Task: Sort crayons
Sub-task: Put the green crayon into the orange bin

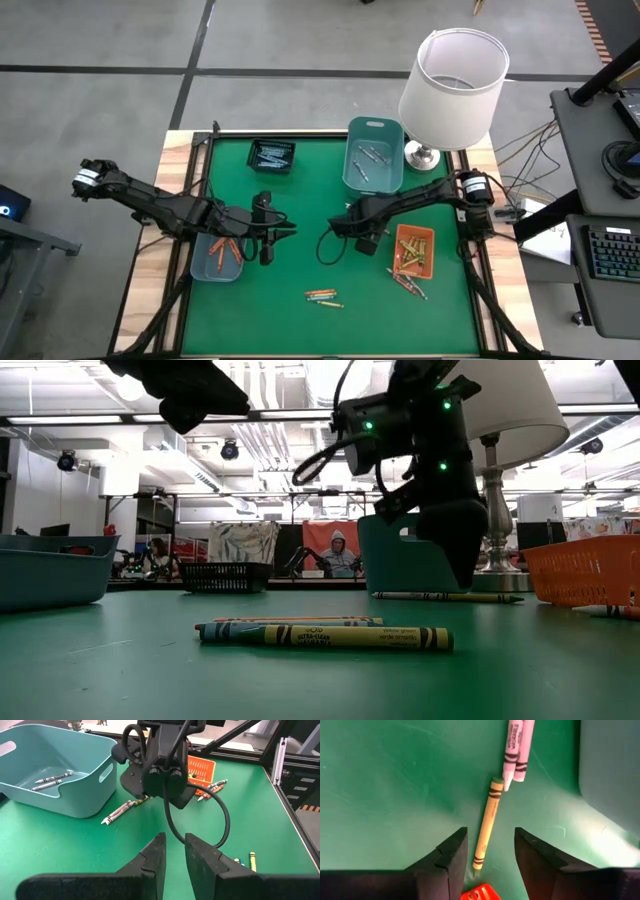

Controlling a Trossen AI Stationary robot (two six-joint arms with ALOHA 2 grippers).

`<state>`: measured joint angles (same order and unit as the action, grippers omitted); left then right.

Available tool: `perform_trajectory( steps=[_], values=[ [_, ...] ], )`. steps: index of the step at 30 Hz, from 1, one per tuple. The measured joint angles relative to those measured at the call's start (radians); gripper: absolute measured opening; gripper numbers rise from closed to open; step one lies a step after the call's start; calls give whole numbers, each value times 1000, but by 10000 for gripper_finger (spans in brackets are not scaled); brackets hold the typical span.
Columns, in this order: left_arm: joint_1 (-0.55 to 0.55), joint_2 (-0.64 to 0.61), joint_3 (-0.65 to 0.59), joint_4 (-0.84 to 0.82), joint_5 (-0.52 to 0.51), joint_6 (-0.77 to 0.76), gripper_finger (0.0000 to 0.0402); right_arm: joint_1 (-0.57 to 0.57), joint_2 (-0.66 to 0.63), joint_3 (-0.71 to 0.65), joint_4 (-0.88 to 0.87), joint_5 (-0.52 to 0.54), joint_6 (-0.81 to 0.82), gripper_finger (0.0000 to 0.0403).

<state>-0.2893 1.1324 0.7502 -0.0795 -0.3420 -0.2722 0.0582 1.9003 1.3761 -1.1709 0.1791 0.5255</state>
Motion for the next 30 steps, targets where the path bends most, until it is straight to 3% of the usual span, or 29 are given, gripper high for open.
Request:
perform_trajectory(
  steps=[19, 30],
  values=[
    [0, 0, 0, 0, 0, 0, 54, 0, 0, -84, 78, 2, 24, 146],
    [0, 0, 0, 0, 0, 0, 54, 1, -5, -110, 139, -34, 14, 55]
  ],
)
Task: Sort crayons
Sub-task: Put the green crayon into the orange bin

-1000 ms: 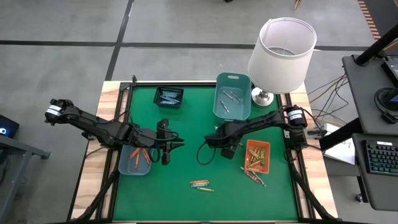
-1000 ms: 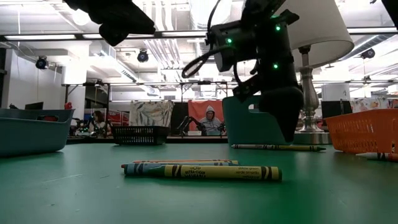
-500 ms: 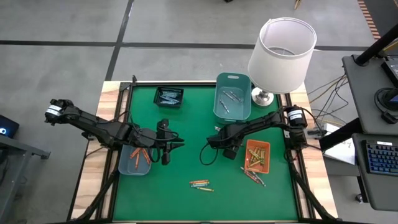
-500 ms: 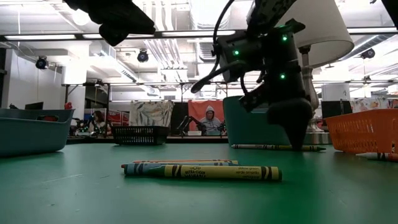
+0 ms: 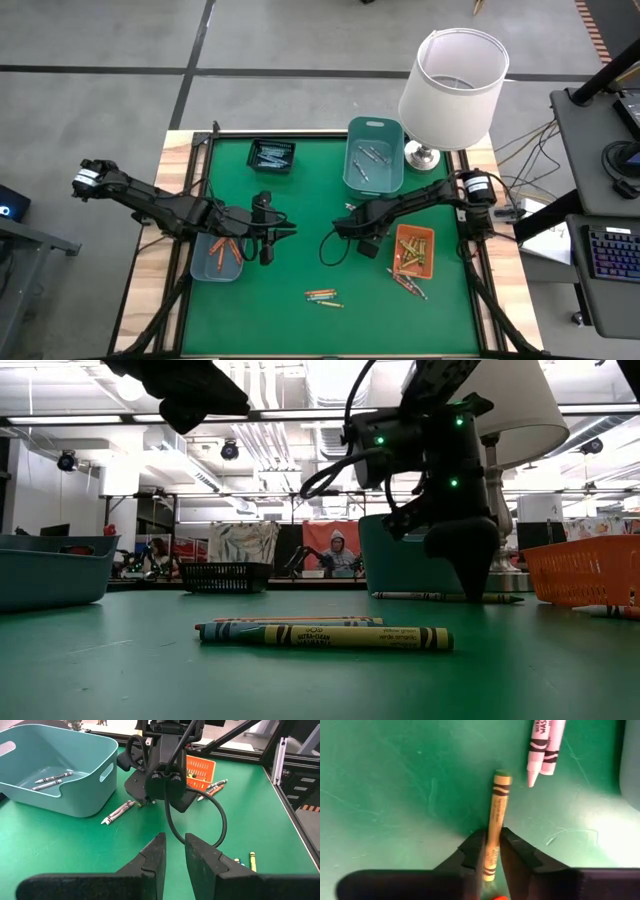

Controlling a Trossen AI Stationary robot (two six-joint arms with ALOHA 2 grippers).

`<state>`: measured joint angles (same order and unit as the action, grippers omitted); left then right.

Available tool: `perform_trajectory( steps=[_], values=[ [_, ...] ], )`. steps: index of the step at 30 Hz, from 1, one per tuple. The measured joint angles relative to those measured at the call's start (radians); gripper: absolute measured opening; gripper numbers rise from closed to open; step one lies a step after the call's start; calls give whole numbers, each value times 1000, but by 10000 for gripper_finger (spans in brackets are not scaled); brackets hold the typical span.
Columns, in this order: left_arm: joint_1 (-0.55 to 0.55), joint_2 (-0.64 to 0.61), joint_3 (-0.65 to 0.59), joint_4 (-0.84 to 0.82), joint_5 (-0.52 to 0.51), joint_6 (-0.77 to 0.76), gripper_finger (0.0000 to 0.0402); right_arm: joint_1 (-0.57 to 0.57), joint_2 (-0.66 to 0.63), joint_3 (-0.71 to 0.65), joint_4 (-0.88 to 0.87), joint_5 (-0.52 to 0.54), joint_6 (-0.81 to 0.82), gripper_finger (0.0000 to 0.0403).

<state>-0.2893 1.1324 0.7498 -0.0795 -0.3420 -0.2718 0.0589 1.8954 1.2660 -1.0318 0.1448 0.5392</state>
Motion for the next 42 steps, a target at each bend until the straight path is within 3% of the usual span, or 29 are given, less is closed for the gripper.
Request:
perform_trajectory(
  steps=[6, 22, 29, 42],
  values=[
    [0, 0, 0, 0, 0, 0, 54, 0, 0, -3, 2, -8, -8, 12],
    [0, 0, 0, 3, 0, 0, 54, 51, -59, 123, -78, -30, -26, 9],
    [0, 0, 0, 6, 1, -3, 54, 124, -136, 156, -124, -101, -85, 9],
    [0, 0, 0, 32, 4, -27, 54, 298, -327, 40, -239, -156, 36, 9]
  ],
)
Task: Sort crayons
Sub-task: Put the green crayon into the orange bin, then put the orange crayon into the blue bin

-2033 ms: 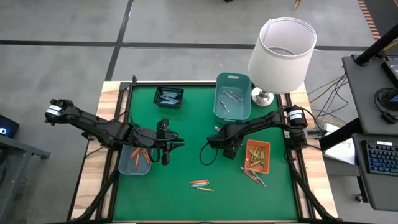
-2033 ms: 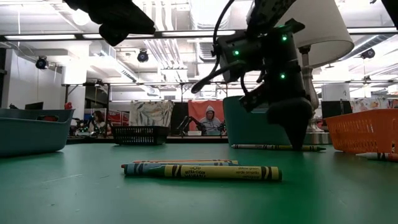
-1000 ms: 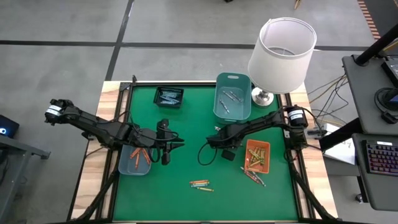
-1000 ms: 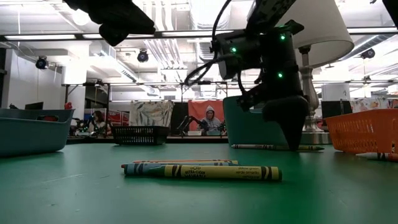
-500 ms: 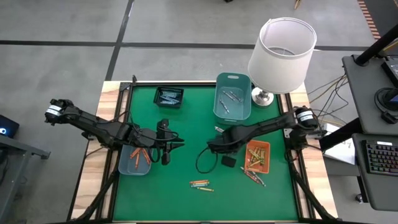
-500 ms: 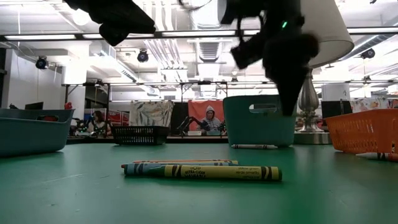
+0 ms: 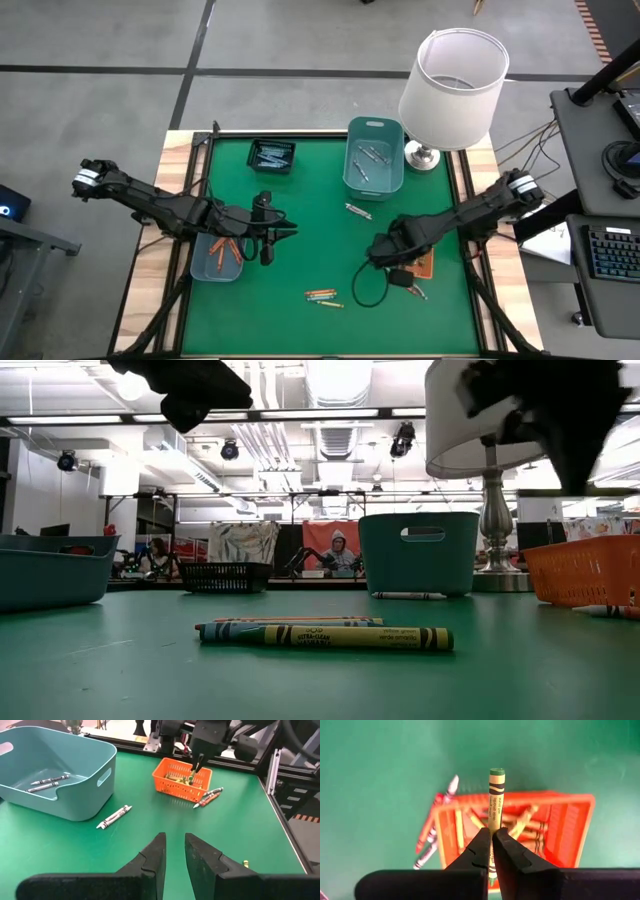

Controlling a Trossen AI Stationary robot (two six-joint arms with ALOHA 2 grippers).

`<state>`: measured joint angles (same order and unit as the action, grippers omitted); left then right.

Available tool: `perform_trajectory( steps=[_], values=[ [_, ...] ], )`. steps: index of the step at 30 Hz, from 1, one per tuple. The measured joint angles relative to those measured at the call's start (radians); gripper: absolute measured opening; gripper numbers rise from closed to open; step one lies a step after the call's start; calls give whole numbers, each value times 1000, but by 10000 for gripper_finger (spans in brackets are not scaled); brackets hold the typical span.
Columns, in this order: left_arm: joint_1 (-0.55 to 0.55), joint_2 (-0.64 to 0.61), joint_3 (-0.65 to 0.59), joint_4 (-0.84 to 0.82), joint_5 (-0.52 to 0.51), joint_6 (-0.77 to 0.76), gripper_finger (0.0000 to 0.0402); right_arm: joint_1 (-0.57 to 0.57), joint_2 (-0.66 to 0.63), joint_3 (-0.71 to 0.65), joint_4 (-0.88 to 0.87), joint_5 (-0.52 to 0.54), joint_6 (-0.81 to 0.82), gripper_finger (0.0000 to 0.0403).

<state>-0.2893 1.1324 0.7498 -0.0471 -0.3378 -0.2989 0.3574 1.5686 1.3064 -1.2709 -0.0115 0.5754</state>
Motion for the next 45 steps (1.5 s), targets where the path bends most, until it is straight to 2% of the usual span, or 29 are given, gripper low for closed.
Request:
perform_trajectory(
  steps=[5, 12, 18, 26, 32, 38, 45],
  values=[
    [0, 0, 0, 4, 0, -7, 54, 17, -45, -92, -12, 2, 87, 9],
    [0, 0, 0, 7, 0, -24, 54, 4, -93, -176, -3, 19, 446, 9],
    [0, 0, 0, 8, 0, -25, 54, 4, -117, -221, 3, 40, 526, 32],
    [0, 0, 0, 5, 0, -25, 54, 4, -131, -218, 9, 57, 534, 102],
    [-2, 1, 0, 3, 34, -39, 54, 5, -141, -169, 22, 58, 488, 135],
    [-44, 28, 0, 3, 42, -62, 54, 6, -143, -121, 29, 73, 445, 137],
    [-92, 128, 0, 111, 42, -95, 54, 69, -143, -119, 113, 230, 379, 138]
  ],
)
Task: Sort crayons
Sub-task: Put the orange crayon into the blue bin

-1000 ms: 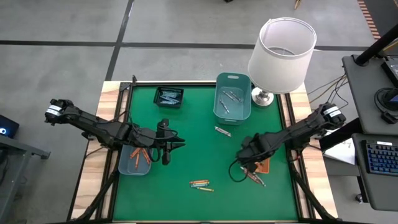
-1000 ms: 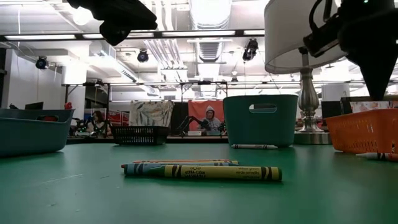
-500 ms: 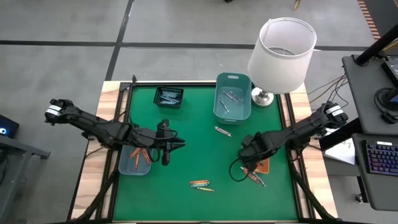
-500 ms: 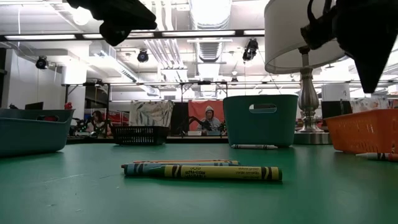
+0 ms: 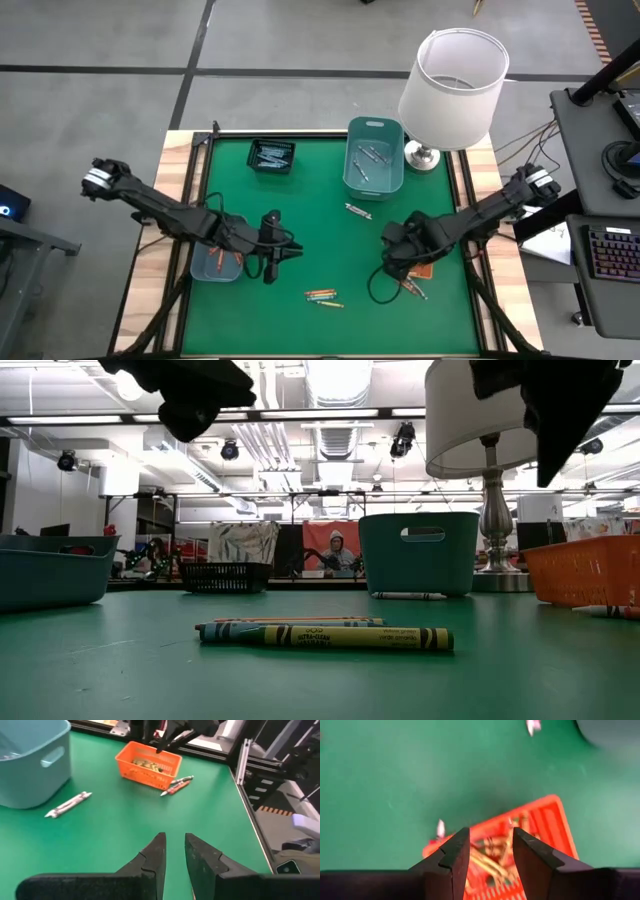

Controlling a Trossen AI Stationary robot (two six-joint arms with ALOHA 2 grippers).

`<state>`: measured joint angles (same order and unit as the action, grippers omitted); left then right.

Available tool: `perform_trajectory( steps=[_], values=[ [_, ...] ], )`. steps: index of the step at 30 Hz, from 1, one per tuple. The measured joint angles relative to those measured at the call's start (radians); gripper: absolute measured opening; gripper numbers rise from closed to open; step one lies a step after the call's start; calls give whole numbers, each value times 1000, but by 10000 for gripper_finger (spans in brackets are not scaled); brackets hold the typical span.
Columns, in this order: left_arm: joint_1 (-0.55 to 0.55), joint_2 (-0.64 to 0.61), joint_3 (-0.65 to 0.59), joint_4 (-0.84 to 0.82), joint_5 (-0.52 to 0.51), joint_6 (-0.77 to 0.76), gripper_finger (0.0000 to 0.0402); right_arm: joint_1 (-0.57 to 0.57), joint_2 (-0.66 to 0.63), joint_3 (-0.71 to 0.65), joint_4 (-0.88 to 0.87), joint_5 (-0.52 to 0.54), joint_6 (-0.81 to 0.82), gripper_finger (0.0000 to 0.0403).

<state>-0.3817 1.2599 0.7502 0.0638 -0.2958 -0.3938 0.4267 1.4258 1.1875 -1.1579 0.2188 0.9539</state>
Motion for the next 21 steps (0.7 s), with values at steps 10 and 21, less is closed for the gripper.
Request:
perform_trajectory(
  steps=[10, 21],
  values=[
    [-47, 194, 29, 202, -36, -9, 53, 163, 0, -5, 219, 255, -111, 129],
    [-122, 489, 205, 221, -138, 22, 49, 242, 2, -8, 313, 387, -158, 128]
  ],
)
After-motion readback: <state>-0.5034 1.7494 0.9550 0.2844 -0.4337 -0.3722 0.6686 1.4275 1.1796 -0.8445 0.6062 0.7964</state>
